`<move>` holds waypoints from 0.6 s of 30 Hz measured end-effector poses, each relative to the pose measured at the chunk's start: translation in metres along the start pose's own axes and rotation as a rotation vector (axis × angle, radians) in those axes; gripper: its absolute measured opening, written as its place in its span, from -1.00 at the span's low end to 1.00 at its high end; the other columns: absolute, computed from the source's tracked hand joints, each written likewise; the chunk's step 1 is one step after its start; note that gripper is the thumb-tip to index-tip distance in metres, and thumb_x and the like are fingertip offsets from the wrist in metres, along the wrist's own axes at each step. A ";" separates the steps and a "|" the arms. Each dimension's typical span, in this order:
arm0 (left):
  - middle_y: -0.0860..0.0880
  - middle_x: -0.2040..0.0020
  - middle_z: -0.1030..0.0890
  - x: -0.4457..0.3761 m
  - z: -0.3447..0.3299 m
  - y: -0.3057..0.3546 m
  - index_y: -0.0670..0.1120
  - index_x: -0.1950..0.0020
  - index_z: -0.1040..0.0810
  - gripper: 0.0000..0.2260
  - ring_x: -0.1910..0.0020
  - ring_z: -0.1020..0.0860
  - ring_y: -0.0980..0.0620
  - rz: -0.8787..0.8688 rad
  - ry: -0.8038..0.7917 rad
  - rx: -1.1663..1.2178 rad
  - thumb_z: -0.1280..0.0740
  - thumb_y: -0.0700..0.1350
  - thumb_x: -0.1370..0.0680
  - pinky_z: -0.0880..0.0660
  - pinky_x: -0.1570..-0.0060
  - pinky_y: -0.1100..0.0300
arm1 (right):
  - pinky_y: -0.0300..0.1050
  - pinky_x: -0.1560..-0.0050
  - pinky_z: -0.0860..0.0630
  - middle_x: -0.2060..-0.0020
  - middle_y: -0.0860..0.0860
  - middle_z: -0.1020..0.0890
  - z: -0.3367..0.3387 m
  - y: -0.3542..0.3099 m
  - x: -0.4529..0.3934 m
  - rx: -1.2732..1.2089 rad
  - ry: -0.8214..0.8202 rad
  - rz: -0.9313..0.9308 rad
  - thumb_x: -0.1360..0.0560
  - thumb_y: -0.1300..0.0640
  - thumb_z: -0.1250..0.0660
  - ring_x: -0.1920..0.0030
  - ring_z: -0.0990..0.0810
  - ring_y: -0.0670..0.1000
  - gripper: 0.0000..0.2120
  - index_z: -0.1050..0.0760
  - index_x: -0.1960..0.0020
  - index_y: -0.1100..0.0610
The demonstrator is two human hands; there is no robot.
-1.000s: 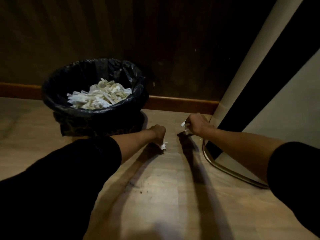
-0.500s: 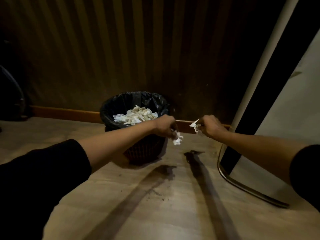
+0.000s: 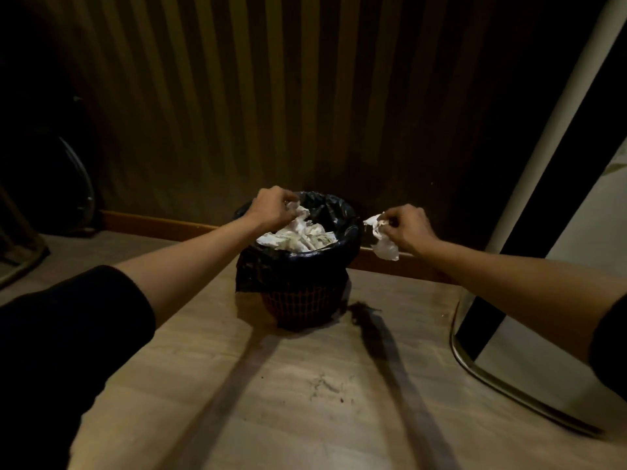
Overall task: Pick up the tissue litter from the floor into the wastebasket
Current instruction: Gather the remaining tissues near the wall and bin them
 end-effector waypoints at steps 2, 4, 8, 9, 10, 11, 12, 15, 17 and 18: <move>-0.08 -0.21 -0.65 0.007 0.004 -0.018 0.01 -0.29 -0.58 -0.68 -0.13 -0.63 -0.10 0.041 0.031 -0.010 -0.37 -0.01 -0.54 -0.57 -0.18 -0.05 | -0.02 -0.16 -0.59 -0.11 0.09 -0.67 0.001 -0.018 -0.005 -0.059 0.042 0.026 -0.53 0.18 -0.40 -0.12 -0.63 0.04 -0.77 -0.62 -0.18 0.14; -0.05 -0.28 -0.61 0.013 0.007 -0.030 -0.01 -0.33 -0.54 -0.63 -0.24 -0.58 -0.08 0.076 0.057 -0.023 -0.38 0.01 -0.53 -0.52 -0.26 -0.06 | -0.07 -0.10 -0.59 -0.09 0.08 -0.68 0.004 -0.038 -0.009 -0.099 0.081 0.082 -0.54 0.16 -0.39 -0.07 -0.63 0.01 -0.79 -0.63 -0.17 0.12; -0.07 -0.28 -0.61 0.025 0.016 -0.053 -0.05 -0.34 -0.53 -0.60 -0.24 -0.57 -0.09 0.148 0.089 -0.074 -0.39 -0.01 -0.52 -0.52 -0.26 -0.03 | -0.13 -0.12 -0.58 -0.11 0.04 -0.67 0.012 -0.087 -0.024 -0.219 0.163 0.167 -0.54 0.14 -0.40 -0.07 -0.62 -0.05 -0.75 -0.61 -0.20 0.13; -0.07 -0.26 -0.62 0.028 0.018 -0.057 -0.05 -0.33 -0.53 -0.60 -0.22 -0.58 -0.08 0.165 0.089 -0.082 -0.40 -0.01 -0.51 -0.53 -0.24 -0.02 | -0.14 -0.15 -0.57 -0.11 0.03 -0.67 0.014 -0.099 -0.028 -0.245 0.180 0.187 -0.53 0.13 -0.41 -0.09 -0.61 -0.06 -0.75 -0.62 -0.20 0.12; -0.07 -0.23 -0.63 0.030 0.020 -0.061 -0.05 -0.32 -0.54 -0.61 -0.20 -0.59 -0.08 0.177 0.094 -0.088 -0.40 -0.01 -0.51 -0.54 -0.23 -0.02 | -0.14 -0.18 -0.56 -0.11 0.02 -0.67 0.015 -0.110 -0.032 -0.276 0.197 0.203 -0.52 0.12 -0.42 -0.11 -0.61 -0.06 -0.75 -0.62 -0.19 0.11; -0.07 -0.21 -0.64 0.033 0.022 -0.063 -0.06 -0.31 -0.54 -0.63 -0.19 -0.59 -0.08 0.192 0.099 -0.091 -0.40 -0.02 -0.51 -0.54 -0.21 -0.01 | -0.13 -0.19 -0.56 -0.11 0.01 -0.68 0.015 -0.119 -0.035 -0.305 0.210 0.212 -0.52 0.11 -0.42 -0.12 -0.61 -0.06 -0.76 -0.62 -0.18 0.10; -0.07 -0.19 -0.65 0.035 0.024 -0.066 -0.06 -0.30 -0.55 -0.64 -0.18 -0.60 -0.08 0.204 0.107 -0.087 -0.41 -0.04 -0.51 -0.55 -0.21 -0.01 | -0.13 -0.19 -0.56 -0.12 0.01 -0.68 0.015 -0.128 -0.037 -0.325 0.218 0.220 -0.52 0.11 -0.42 -0.13 -0.61 -0.05 -0.76 -0.62 -0.18 0.10; -0.07 -0.17 -0.65 0.042 0.028 -0.073 -0.06 -0.27 -0.56 -0.67 -0.16 -0.60 -0.07 0.230 0.104 -0.075 -0.41 -0.06 -0.51 -0.56 -0.21 -0.03 | -0.09 -0.22 -0.55 -0.15 0.04 -0.66 0.002 -0.142 -0.040 -0.323 0.183 0.211 -0.54 0.10 -0.40 -0.16 -0.62 -0.02 -0.73 -0.60 -0.23 0.09; -0.08 -0.15 -0.66 0.045 0.031 -0.078 -0.07 -0.25 -0.57 -0.68 -0.14 -0.61 -0.07 0.235 0.089 -0.080 -0.41 -0.07 -0.51 -0.56 -0.20 -0.06 | 0.02 -0.26 -0.55 -0.23 0.09 -0.63 -0.010 -0.143 -0.039 -0.316 0.150 0.193 -0.55 0.12 -0.38 -0.19 -0.62 0.04 -0.67 -0.54 -0.31 0.09; -0.08 -0.15 -0.66 0.046 0.031 -0.080 -0.08 -0.24 -0.58 -0.69 -0.14 -0.61 -0.08 0.232 0.089 -0.081 -0.41 -0.07 -0.51 -0.56 -0.19 -0.06 | 0.08 -0.26 -0.55 -0.27 0.10 -0.61 -0.016 -0.140 -0.038 -0.325 0.133 0.183 -0.55 0.13 -0.38 -0.21 -0.62 0.06 -0.63 -0.52 -0.35 0.09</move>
Point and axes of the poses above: each hand's wrist, its own x-axis away from the middle knuckle, its own z-axis out of the back of the hand, y = z × x, the point moved 4 cm from there along -x, towards the middle knuckle
